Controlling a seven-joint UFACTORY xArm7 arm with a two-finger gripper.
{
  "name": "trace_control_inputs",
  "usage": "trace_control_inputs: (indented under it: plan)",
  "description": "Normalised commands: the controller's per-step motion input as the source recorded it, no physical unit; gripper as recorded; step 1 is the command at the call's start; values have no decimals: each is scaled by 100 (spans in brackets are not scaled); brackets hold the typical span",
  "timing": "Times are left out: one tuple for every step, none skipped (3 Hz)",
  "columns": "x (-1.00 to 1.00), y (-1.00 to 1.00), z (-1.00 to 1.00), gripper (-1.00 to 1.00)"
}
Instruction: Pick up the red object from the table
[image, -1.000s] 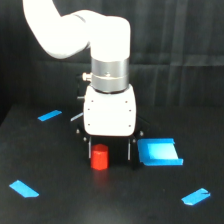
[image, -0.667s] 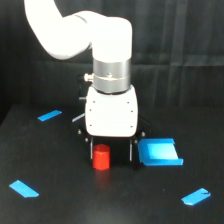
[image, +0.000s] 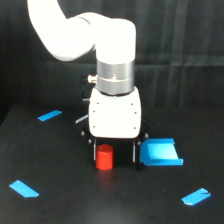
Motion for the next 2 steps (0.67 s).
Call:
trace_control_inputs:
  plan:
    - [14, 9, -14, 62]
    - [13, 19, -17, 63]
